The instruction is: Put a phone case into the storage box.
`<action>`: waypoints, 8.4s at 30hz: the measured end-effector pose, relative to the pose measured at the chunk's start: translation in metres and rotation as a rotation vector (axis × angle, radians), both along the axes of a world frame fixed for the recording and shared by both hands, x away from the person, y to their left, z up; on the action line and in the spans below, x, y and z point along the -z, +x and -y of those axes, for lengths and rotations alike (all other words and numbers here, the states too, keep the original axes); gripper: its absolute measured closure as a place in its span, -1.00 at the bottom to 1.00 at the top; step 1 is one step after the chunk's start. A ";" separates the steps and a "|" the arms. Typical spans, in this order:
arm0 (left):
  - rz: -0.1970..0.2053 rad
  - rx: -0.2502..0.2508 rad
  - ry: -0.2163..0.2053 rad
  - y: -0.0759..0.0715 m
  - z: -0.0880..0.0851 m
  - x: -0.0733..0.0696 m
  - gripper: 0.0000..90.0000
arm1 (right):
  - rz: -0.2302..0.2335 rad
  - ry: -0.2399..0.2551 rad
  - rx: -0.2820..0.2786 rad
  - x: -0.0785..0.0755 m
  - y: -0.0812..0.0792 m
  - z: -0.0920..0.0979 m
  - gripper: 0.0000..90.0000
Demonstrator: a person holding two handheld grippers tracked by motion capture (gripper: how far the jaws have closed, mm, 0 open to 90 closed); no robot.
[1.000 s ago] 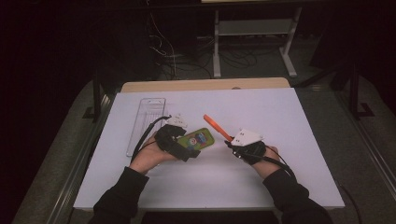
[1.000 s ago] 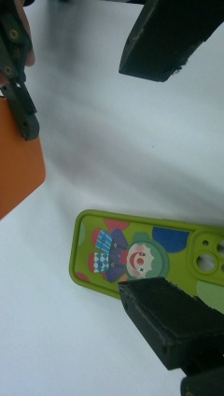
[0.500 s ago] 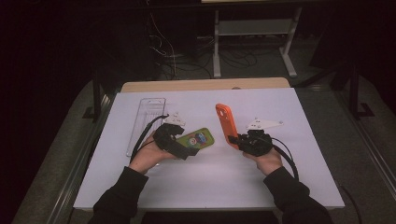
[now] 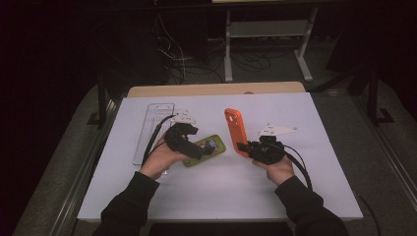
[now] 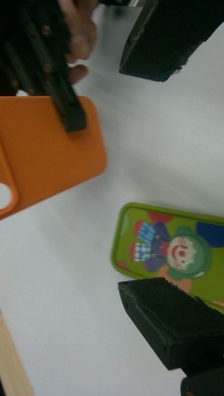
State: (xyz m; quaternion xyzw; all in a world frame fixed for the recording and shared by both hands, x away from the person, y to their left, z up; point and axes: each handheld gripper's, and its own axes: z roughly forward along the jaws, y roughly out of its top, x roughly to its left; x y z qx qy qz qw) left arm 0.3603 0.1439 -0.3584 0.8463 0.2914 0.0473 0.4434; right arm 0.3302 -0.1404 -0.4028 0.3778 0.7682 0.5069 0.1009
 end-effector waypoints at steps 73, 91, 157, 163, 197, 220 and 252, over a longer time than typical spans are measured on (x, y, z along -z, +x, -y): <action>0.072 -0.054 -0.235 0.023 0.053 -0.010 -0.66 | 0.044 -0.032 -0.048 -0.003 -0.011 -0.027 0.52; 0.146 -0.118 -0.171 0.041 0.028 -0.041 -0.66 | 0.030 -0.141 -0.003 0.003 -0.021 0.010 -0.81; 0.188 -0.774 0.220 0.125 -0.093 -0.021 -0.68 | 0.039 -0.157 -0.026 0.030 -0.045 0.057 -1.00; 0.182 -0.797 0.233 0.131 -0.093 -0.010 -0.68 | 0.040 -0.159 -0.028 0.030 -0.045 0.056 -1.00; 0.213 -0.862 0.213 0.155 -0.090 0.016 -0.74 | 0.039 -0.158 -0.032 0.030 -0.045 0.056 -1.00; 0.206 -0.819 0.155 0.148 -0.104 -0.004 -1.00 | 0.044 -0.160 -0.030 0.029 -0.046 0.056 -1.00; 0.137 -0.364 0.052 0.060 -0.076 -0.029 -1.00 | 0.048 -0.155 -0.019 0.027 -0.045 0.053 -1.00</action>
